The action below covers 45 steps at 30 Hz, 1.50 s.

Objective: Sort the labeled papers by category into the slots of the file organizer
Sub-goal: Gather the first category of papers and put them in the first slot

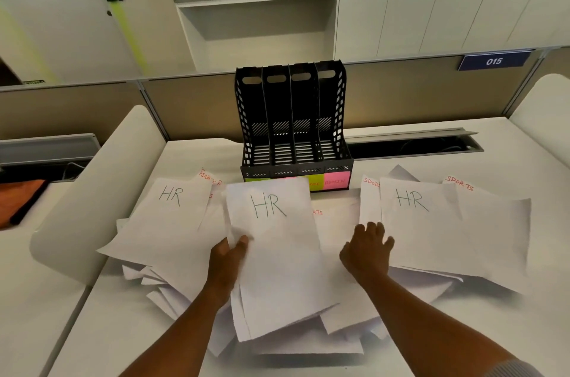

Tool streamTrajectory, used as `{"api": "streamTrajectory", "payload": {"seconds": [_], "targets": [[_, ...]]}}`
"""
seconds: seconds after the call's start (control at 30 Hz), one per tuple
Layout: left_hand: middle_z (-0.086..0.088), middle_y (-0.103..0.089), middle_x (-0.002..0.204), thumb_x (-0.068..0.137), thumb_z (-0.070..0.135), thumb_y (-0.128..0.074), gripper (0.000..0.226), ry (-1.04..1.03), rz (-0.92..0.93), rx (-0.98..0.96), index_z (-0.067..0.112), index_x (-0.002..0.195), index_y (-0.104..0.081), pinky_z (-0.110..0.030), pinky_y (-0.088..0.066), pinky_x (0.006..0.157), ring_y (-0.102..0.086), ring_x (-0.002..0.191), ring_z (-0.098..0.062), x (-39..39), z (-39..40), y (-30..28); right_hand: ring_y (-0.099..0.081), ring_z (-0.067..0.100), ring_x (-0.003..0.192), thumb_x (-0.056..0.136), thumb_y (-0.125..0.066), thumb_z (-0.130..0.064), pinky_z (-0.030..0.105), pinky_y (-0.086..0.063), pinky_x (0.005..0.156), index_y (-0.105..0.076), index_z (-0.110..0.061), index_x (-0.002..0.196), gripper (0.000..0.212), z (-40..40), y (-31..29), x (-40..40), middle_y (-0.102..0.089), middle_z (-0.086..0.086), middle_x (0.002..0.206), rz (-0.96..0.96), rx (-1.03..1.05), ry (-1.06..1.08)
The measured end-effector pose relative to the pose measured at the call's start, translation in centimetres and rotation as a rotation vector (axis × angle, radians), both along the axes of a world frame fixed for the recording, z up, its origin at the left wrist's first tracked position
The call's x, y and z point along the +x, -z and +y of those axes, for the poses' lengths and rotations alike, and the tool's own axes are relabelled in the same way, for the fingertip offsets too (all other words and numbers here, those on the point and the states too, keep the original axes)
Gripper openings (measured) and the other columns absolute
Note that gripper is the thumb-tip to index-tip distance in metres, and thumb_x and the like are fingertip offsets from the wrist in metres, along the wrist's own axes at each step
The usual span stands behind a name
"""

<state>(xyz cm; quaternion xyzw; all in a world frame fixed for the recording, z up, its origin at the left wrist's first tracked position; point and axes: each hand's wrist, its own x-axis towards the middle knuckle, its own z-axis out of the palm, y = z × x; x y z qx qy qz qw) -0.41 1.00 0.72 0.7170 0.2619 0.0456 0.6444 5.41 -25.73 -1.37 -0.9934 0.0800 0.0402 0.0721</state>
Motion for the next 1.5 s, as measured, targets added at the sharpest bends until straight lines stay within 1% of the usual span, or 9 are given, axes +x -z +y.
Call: {"api": "streamTrajectory", "payload": {"seconds": [0.4,0.57,0.7,0.93,1.03,1.17,1.23,1.37,1.5], "targets": [[-0.007,-0.072,0.089,0.096,0.031,-0.055,0.02,0.097,0.071,-0.068,0.016,0.094,-0.068,-0.032,-0.053,0.072,-0.067,0.084,-0.027,1.1,-1.2,0.5,-0.019,0.042,0.141,0.085,-0.052,-0.02,0.051,-0.018,0.115,-0.045,-0.01,0.129,0.045,-5.5,0.7,-0.8,-0.031,0.019,0.149,0.235,-0.025,0.255],[-0.005,-0.076,0.089,0.094,0.031,-0.059,0.023,0.227,0.181,-0.104,0.013,0.101,-0.072,-0.029,-0.055,0.068,-0.072,0.084,-0.023,1.2,-2.1,1.4,-0.043,0.033,0.121,0.086,-0.05,-0.018,0.04,-0.035,0.105,-0.048,-0.01,0.124,0.038,-6.4,1.4,-1.4,-0.04,0.018,0.139,0.239,0.002,0.294],[-0.006,-0.076,0.094,0.093,0.032,-0.061,0.026,0.329,0.292,-0.053,0.012,0.106,-0.072,-0.038,-0.056,0.082,-0.071,0.092,-0.026,1.1,-3.1,2.5,-0.05,0.027,0.115,0.087,-0.049,-0.018,0.04,-0.04,0.1,-0.05,-0.011,0.122,0.035,-6.7,2.2,-1.6,-0.046,0.011,0.129,0.252,0.03,0.304],[-0.003,-0.071,0.107,0.095,0.03,-0.058,0.026,0.352,0.336,0.042,0.014,0.113,-0.066,-0.034,-0.052,0.092,-0.066,0.1,-0.021,0.8,-4.4,3.3,-0.057,0.024,0.097,0.086,-0.044,-0.013,0.037,-0.044,0.086,-0.058,-0.013,0.104,0.023,-7.1,3.3,-1.5,-0.056,0.004,0.104,0.065,-0.023,0.224],[0.001,-0.067,0.103,0.096,0.029,-0.056,0.018,0.32,0.325,0.082,0.019,0.109,-0.062,-0.028,-0.048,0.084,-0.063,0.092,-0.017,1.0,-4.6,3.4,-0.06,0.028,0.085,0.081,-0.046,-0.01,0.038,-0.045,0.08,-0.056,-0.009,0.097,0.019,-6.9,3.2,-0.5,-0.06,0.007,0.095,-0.079,0.157,0.198],[-0.002,-0.065,0.106,0.096,0.03,-0.054,0.018,0.274,0.332,0.157,0.02,0.11,-0.06,-0.031,-0.047,0.088,-0.059,0.096,-0.021,1.6,-5.2,3.6,-0.062,0.024,0.087,0.09,-0.051,-0.014,0.029,-0.046,0.076,-0.063,-0.013,0.098,0.015,-5.3,1.9,0.2,-0.066,0.002,0.094,-0.152,0.682,0.038],[-0.006,-0.064,0.115,0.097,0.027,-0.052,0.027,0.255,0.332,0.164,0.014,0.119,-0.06,-0.035,-0.047,0.096,-0.058,0.106,-0.025,1.9,-5.5,3.6,-0.062,0.019,0.078,0.086,-0.059,-0.012,0.028,-0.046,0.068,-0.064,-0.016,0.084,0.008,-4.1,0.7,0.4,-0.066,-0.001,0.083,-0.064,0.878,-0.017],[-0.008,-0.063,0.122,0.098,0.023,-0.049,0.033,0.232,0.329,0.129,0.009,0.127,-0.057,-0.037,-0.045,0.101,-0.057,0.111,-0.026,2.2,-6.1,3.3,-0.062,0.015,0.076,0.081,-0.067,-0.007,0.031,-0.056,0.073,-0.067,-0.011,0.074,0.008,-1.1,-1.4,0.5,-0.068,0.003,0.084,0.448,1.202,-0.076],[-0.007,-0.061,0.126,0.1,0.022,-0.045,0.034,0.209,0.312,0.086,0.011,0.13,-0.055,-0.033,-0.043,0.094,-0.055,0.108,-0.024,2.4,-6.2,3.0,-0.065,0.013,0.091,0.081,-0.068,-0.004,0.029,-0.058,0.081,-0.072,-0.002,0.101,0.021,2.0,-2.4,0.3,-0.071,-0.01,0.096,0.738,1.099,-0.255]]}}
